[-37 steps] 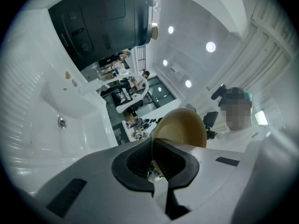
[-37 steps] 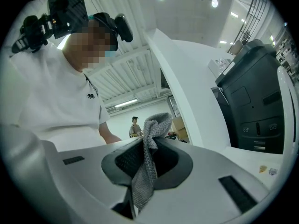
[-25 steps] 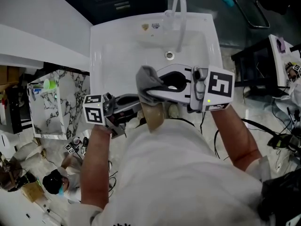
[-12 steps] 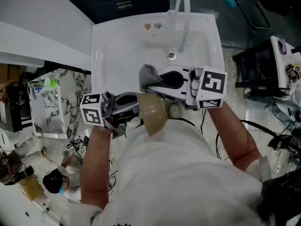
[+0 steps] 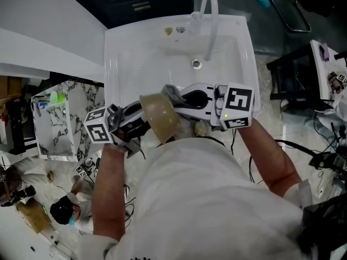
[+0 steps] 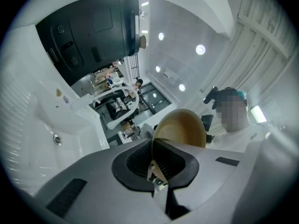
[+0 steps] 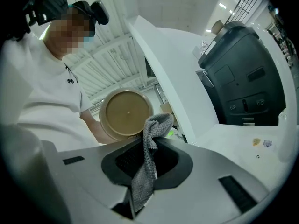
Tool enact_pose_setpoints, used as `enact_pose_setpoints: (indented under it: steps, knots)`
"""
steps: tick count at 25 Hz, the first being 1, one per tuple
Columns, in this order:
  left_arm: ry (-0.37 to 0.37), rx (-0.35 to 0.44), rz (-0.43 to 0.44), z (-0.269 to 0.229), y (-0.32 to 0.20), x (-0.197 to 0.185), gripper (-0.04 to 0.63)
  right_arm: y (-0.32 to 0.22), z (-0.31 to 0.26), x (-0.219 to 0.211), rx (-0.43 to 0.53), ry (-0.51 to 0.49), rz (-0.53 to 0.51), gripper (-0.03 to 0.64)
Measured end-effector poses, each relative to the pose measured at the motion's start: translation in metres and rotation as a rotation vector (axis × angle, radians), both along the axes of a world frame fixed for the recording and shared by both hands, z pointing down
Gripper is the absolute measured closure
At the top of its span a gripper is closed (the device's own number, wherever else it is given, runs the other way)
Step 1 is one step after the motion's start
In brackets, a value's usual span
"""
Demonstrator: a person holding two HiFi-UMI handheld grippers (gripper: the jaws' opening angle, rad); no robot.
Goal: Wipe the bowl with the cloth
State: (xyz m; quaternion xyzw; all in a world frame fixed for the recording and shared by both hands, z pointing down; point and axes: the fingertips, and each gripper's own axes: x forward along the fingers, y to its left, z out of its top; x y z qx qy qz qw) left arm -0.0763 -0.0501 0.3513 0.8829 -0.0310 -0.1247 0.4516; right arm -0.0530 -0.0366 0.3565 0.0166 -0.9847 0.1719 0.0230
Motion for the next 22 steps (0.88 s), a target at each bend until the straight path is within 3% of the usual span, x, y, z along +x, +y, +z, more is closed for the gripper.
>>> enact_pose_setpoints:
  steps: [12, 22]
  knots:
    - [-0.088, -0.061, -0.154, 0.027, -0.037, -0.016, 0.577, 0.017, 0.018, -0.002, -0.104, 0.0, 0.008, 0.571]
    - [-0.236, -0.089, -0.177, 0.059, -0.057, -0.029, 0.577, 0.013, 0.014, -0.003, -0.106, 0.002, 0.066, 0.572]
